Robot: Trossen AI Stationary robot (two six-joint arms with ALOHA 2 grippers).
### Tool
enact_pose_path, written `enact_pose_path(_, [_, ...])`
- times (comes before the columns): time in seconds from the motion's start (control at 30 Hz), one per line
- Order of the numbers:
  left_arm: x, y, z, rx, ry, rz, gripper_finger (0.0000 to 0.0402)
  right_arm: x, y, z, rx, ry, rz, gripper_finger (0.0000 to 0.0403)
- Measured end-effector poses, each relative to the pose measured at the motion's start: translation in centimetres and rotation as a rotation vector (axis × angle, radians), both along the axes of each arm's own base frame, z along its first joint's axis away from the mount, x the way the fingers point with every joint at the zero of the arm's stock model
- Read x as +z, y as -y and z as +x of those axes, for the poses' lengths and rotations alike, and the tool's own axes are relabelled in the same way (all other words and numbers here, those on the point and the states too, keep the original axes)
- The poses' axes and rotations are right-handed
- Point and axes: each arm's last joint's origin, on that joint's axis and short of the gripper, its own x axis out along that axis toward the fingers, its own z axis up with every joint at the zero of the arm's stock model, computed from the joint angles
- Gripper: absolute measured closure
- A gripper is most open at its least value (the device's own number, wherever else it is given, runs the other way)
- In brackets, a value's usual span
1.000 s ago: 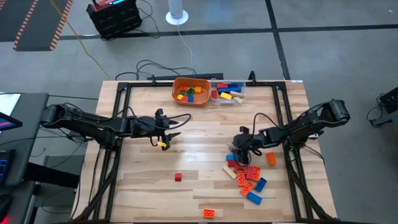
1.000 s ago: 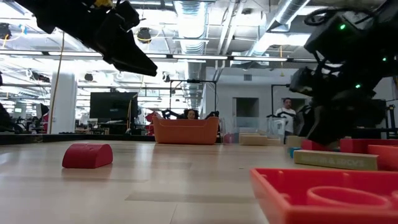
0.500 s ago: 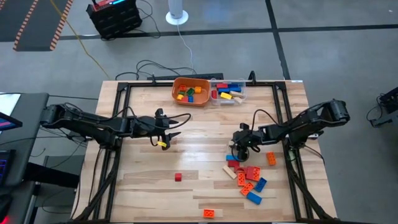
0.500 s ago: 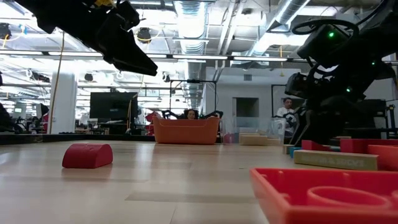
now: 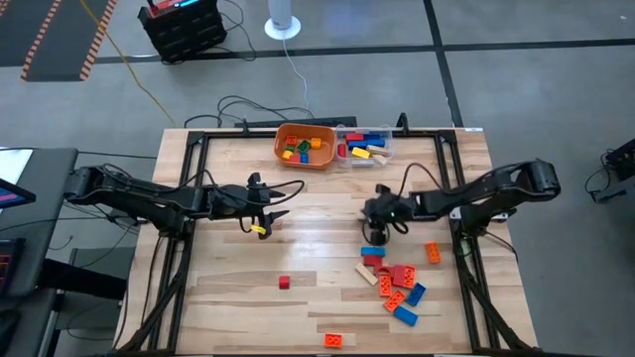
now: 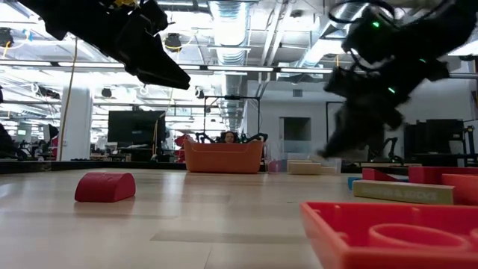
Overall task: Sort blocks by size
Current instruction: Put the top wooden block into the transparent bin, then put the left red block into the transparent bin
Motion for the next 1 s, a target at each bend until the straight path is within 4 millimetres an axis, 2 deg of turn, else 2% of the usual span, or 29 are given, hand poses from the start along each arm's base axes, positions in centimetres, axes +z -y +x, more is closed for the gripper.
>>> enact_pose_path(0.1, [0.0, 0.0, 0.0, -0.001, -0.001, 0.002, 0.0171, 1.6, 2.3, 0.9, -0.036, 0.017, -0.062, 0.0264])
enact_pose_path(0.23, [0.0, 0.0, 0.0, -0.001, 0.000, 0.003, 0.0171, 4.6, 6.3, 2.2, -0.111, 0.080, -0.152, 0.0267])
enact_pose_path(0.37, [0.0, 0.0, 0.0, -0.005, -0.005, 0.012, 0.0171, 7.6, 10.4, 2.4, -0.177, 0.120, -0.223, 0.0257])
enact_pose_path(0.47, [0.0, 0.0, 0.0, -0.008, -0.009, 0.020, 0.0171, 9.2, 13.3, 1.7, -0.221, 0.132, -0.249, 0.0257])
enact_pose_path(0.57, [-0.1, 0.0, 0.0, -0.012, -0.020, 0.030, 0.0171, 9.4, 15.9, 0.8, -0.276, 0.131, -0.243, 0.0259])
enact_pose_path(0.63, [-0.1, 0.0, -0.1, -0.012, -0.023, 0.030, 0.0171, 8.9, 17.5, 0.2, -0.305, 0.116, -0.221, 0.0257])
enact_pose_path(0.77, [-0.1, 0.0, -0.1, -0.012, -0.024, 0.031, 0.0171, 6.6, 20.2, -0.1, -0.366, 0.062, -0.141, 0.0242])
enact_pose_path(0.87, [-0.1, 0.0, -0.1, -0.012, -0.024, 0.031, 0.0171, 4.9, 21.5, 0.1, -0.375, 0.018, -0.062, 0.0226])
enact_pose_path(1.0, [-0.1, 0.0, -0.1, -0.012, -0.025, 0.031, 0.0171, 5.2, 22.5, 0.5, -0.362, -0.014, -0.010, 0.0196])
